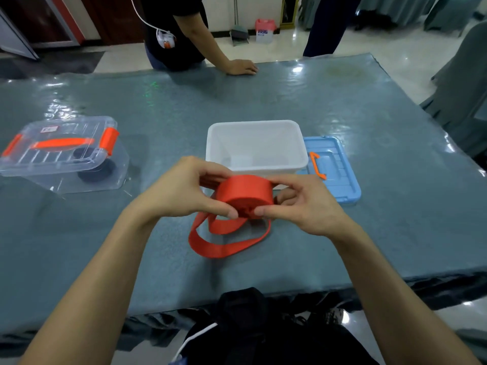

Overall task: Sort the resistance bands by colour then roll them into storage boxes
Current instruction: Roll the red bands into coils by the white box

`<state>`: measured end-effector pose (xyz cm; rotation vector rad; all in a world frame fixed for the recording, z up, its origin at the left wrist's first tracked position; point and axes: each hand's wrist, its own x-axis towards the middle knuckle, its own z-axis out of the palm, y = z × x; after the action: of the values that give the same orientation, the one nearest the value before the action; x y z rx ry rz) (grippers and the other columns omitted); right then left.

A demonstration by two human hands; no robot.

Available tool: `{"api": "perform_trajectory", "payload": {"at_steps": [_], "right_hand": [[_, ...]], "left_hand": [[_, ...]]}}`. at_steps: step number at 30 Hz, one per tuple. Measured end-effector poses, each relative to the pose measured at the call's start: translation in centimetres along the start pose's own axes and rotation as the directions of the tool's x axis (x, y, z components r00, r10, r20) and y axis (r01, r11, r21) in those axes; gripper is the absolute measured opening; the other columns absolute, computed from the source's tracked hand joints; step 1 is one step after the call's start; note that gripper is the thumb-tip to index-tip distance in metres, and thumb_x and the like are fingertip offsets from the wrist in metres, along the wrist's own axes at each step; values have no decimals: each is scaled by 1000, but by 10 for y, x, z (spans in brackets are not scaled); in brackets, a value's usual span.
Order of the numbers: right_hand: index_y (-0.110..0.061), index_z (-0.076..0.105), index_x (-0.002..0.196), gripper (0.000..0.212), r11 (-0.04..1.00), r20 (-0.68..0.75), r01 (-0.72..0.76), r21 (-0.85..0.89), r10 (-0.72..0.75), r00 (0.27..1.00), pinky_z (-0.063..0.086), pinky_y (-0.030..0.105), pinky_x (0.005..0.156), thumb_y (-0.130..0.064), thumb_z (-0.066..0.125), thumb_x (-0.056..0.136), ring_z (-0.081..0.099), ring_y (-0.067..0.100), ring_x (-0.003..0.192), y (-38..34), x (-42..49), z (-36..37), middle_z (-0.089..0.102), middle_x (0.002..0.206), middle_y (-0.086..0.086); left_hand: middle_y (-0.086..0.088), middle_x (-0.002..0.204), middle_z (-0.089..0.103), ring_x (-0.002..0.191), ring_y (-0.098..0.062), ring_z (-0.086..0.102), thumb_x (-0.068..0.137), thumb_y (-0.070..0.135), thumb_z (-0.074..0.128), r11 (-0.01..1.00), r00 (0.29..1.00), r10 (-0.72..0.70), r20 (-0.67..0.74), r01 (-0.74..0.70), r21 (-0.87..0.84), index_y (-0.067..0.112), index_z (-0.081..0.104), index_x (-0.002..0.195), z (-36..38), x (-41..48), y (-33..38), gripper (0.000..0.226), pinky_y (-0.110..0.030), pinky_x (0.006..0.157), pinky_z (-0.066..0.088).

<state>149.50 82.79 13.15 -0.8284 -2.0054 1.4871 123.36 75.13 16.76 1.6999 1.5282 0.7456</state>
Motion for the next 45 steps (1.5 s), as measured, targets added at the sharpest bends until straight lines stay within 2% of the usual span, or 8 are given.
{"api": "perform_trajectory", "payload": {"at_steps": [2,8,12,16,19,31,40,45], "right_hand": [[-27,80,116,46,984,-78,0,178,14,997,61,40,72,-21,96,73,75,32,68,1,3,-3,78,89,18],[-6,74,119,44,908,-74,-11,419,46,996,66,52,81,-12,87,78,77,37,89,6,13,11,77,111,13],[-18,72,128,55,979,30,-121,163,118,993,64,53,91,-18,94,77,79,30,93,11,15,5,77,119,0],[-45,65,135,78,941,-38,-101,-323,94,995,50,21,72,-51,100,65,69,-5,70,-5,15,-4,70,125,-27],[-38,73,122,55,900,50,-7,-435,32,998,42,12,64,-50,95,73,65,-10,66,-12,22,0,70,100,-34],[-30,70,110,36,801,111,70,-594,-4,994,57,39,75,-53,83,84,64,6,73,-2,26,18,62,72,-18],[-33,79,110,48,970,-124,-57,-237,28,992,61,37,73,-47,99,69,72,13,66,9,29,1,75,83,-16],[-36,74,115,61,986,-17,-112,-125,111,994,62,42,75,-52,100,62,72,19,72,12,36,2,76,107,-9]], "left_hand": [[2,108,84,105,-10,79,61,9,99,981,1000,14,-3,-14,-194,18,79,118,-3,-1,-10,61,-22,97,58],[-7,99,84,91,-15,80,63,9,95,904,984,8,-178,-84,-420,22,86,103,9,6,-9,42,-26,85,63],[-2,91,84,87,-20,82,63,14,101,980,986,-34,-164,1,-197,14,84,101,6,3,-7,41,-38,86,67],[9,79,81,79,-16,81,61,36,104,985,995,-16,-97,33,168,25,85,93,5,5,-5,40,-45,80,66],[13,73,77,74,-11,76,57,61,86,906,999,-18,-33,30,423,34,81,89,5,13,1,42,-41,74,62],[17,89,76,87,-13,74,55,65,93,764,1000,-30,4,20,644,36,71,99,5,21,6,57,-38,81,60],[12,104,83,104,-5,78,66,17,102,998,996,-63,-65,62,-11,24,81,118,0,8,-21,56,-23,101,58],[3,90,84,89,-17,82,63,18,104,997,992,-80,-101,77,-29,19,83,108,-1,10,-27,50,-38,93,64]]}}
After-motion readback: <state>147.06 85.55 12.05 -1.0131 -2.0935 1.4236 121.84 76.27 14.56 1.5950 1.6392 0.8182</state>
